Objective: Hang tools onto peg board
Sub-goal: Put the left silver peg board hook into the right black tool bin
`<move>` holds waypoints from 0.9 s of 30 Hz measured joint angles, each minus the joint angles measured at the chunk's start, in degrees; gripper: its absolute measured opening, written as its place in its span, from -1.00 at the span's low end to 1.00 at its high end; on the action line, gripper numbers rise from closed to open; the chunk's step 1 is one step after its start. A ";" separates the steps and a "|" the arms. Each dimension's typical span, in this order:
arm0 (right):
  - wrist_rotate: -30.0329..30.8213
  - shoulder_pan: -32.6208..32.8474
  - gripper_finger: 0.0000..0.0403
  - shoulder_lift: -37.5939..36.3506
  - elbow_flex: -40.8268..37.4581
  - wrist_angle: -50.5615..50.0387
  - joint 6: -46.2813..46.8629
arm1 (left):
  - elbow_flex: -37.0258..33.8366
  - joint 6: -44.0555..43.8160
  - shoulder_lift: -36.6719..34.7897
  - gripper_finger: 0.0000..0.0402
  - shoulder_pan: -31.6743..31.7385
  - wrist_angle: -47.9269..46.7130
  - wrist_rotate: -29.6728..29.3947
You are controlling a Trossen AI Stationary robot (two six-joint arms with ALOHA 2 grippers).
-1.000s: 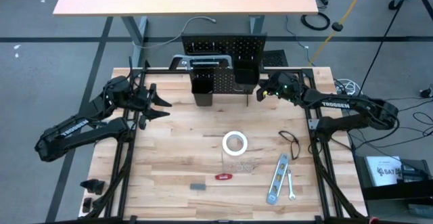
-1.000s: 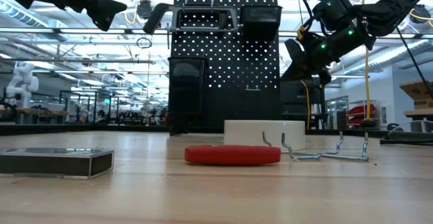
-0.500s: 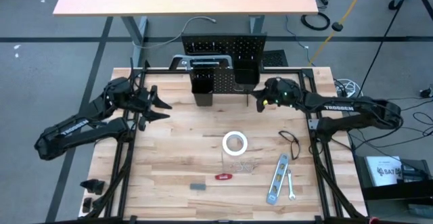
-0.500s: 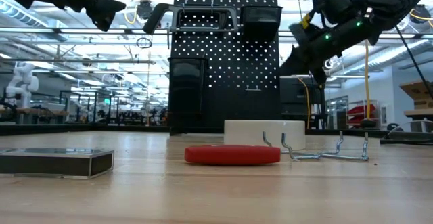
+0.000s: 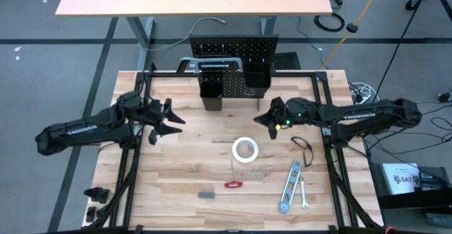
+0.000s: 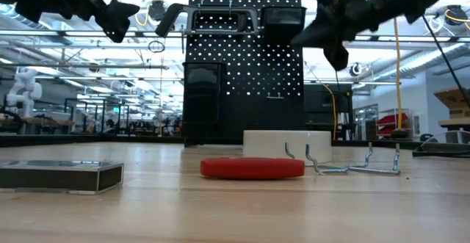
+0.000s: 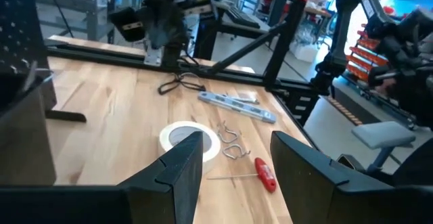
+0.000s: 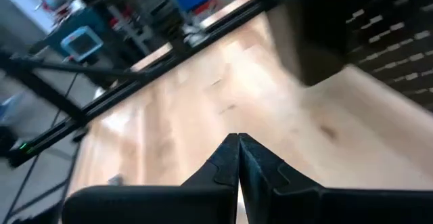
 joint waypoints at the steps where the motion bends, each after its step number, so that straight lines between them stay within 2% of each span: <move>1: 0.27 1.25 -1.00 0.03 1.12 -1.83 0.39 | -0.03 -0.07 0.00 -0.11 -0.95 0.45 -1.00; 10: 6.30 11.32 -1.00 1.84 9.23 -13.78 8.03 | -0.03 1.49 1.07 -0.11 -5.94 2.10 -6.01; 16: 6.19 15.59 -1.00 6.32 10.65 -17.28 14.39 | -0.03 6.41 3.46 -0.11 -7.45 2.13 -9.76; 21: 3.67 17.64 -1.00 10.80 10.65 -17.29 17.09 | -0.03 4.83 6.46 -0.11 -9.16 2.15 -14.91; 24: 1.29 18.21 -1.00 12.96 10.65 -17.00 16.15 | -0.05 1.78 8.66 -0.11 -11.48 2.86 -19.30; 27: 1.35 19.08 -1.00 14.66 10.65 -16.37 10.90 | -0.05 0.62 11.00 -0.11 -14.49 7.16 -22.59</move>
